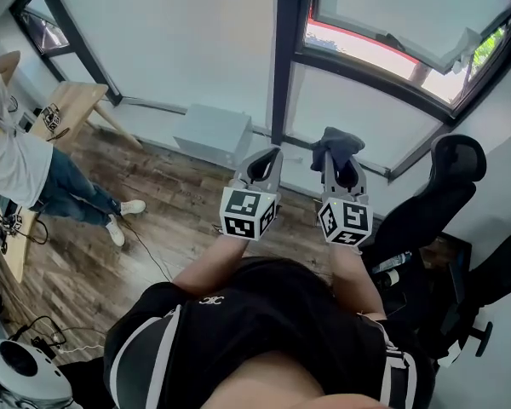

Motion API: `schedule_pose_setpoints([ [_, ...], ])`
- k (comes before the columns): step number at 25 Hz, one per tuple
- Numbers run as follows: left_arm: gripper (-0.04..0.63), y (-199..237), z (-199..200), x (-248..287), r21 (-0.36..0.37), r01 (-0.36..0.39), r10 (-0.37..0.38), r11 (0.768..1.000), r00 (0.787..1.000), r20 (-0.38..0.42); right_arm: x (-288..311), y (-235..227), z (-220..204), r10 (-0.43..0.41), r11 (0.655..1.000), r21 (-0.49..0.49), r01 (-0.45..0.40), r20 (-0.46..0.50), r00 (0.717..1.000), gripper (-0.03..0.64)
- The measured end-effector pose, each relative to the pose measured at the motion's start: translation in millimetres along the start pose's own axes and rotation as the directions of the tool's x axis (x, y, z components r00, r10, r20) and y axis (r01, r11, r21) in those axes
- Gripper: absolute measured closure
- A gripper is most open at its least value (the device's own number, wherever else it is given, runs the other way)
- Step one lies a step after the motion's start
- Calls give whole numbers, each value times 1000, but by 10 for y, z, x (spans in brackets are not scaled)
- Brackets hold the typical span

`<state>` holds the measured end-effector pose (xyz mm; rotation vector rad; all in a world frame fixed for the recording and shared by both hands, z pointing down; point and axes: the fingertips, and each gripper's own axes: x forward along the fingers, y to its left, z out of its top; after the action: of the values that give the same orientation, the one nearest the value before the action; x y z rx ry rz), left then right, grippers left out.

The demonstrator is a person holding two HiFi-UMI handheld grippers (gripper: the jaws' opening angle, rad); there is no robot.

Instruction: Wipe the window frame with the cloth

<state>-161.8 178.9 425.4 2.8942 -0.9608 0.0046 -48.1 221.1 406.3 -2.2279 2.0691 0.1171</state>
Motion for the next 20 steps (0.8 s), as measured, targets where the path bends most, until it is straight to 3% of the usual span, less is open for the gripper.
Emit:
schedule_pose_setpoints([
  [9, 586, 349, -10, 46, -1, -3, 3, 1000, 1000, 14, 266, 44, -75, -33, 999, 14, 33, 11, 999, 526],
  [20, 586, 844, -53, 558, 3, -41, 41, 999, 999, 3, 1040, -84, -183, 9, 1000, 6, -9, 24, 1000, 525],
])
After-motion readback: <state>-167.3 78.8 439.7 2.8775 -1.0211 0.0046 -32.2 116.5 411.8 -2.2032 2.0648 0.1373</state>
